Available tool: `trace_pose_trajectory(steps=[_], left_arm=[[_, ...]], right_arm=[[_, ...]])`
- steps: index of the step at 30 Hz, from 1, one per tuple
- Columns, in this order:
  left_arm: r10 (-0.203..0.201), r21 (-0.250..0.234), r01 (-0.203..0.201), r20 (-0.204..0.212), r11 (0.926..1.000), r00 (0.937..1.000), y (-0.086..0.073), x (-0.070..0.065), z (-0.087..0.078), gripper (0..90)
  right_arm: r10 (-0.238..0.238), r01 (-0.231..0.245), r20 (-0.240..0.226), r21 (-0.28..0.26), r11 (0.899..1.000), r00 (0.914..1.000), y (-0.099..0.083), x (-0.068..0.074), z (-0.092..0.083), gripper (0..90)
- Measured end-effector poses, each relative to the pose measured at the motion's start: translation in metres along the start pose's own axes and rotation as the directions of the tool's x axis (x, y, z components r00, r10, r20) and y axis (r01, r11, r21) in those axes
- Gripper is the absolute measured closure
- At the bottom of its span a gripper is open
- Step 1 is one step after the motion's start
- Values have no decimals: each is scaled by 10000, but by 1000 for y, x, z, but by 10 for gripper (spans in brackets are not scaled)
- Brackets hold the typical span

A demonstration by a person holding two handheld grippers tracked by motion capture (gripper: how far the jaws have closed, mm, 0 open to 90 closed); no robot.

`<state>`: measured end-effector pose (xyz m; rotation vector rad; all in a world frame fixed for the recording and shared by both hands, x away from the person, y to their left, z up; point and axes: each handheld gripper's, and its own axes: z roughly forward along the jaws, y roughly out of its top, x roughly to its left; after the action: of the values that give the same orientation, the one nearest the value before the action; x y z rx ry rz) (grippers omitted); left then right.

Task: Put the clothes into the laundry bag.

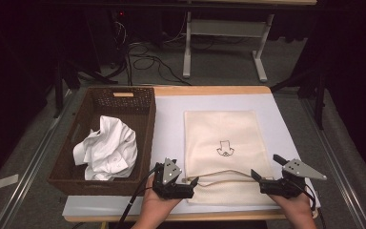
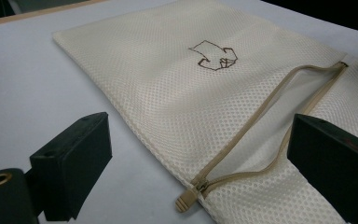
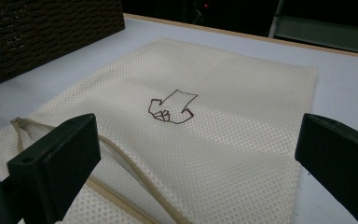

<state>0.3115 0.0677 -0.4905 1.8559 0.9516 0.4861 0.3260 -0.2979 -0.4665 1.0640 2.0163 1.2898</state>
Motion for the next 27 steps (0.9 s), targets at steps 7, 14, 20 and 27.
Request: trace_pose_trajectory(steps=[7,14,20,27], left_arm=[[-147,-26,147,-25,9999,9999,-1,2,0,69],[-222,-75,223,159,9997,9996,-1,3,0,72],[-428,53,426,422,9991,9982,-1,3,0,99],[-725,175,715,661,9973,9952,-4,3,0,140]], right_arm=[[48,-49,-36,-146,9999,10000,-1,-3,-1,4],[95,-96,-150,-92,9999,9998,-3,-4,1,5],[85,-85,-153,-16,10000,9998,-6,-6,2,6],[138,-138,-168,-5,9999,9998,-8,-9,3,13]])
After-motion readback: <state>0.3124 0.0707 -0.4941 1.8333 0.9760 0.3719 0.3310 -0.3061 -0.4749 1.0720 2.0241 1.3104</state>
